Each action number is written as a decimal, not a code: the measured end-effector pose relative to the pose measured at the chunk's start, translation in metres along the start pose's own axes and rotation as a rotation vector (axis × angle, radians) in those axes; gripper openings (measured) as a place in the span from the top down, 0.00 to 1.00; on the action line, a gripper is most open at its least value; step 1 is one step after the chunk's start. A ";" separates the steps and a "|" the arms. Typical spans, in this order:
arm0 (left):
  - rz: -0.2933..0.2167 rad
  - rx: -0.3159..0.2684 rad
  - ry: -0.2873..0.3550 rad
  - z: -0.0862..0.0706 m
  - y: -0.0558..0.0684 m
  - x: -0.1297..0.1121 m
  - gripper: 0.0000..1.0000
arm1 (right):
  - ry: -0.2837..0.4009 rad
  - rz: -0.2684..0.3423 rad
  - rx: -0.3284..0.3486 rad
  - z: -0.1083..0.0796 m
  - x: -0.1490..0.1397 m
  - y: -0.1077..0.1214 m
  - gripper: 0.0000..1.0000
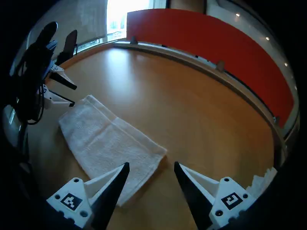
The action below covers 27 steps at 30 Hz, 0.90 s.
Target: Fold towel
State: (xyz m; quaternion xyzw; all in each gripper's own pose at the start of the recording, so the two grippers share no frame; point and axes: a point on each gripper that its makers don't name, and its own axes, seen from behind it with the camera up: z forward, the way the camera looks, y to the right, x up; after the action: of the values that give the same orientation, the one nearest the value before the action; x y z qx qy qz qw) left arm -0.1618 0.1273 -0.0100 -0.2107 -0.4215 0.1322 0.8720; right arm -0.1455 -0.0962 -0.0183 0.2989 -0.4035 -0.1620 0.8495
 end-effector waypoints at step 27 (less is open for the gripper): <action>-0.069 -0.004 0.004 -0.035 0.027 -0.033 0.07 | 0.008 0.034 0.009 -0.038 -0.032 -0.030 0.10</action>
State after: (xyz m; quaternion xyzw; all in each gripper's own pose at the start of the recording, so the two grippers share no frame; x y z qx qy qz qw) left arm -0.1554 0.1283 -0.0648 -0.1983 -0.4270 0.1007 0.8765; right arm -0.1367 -0.0881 -0.0753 0.2967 -0.4058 -0.1446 0.8523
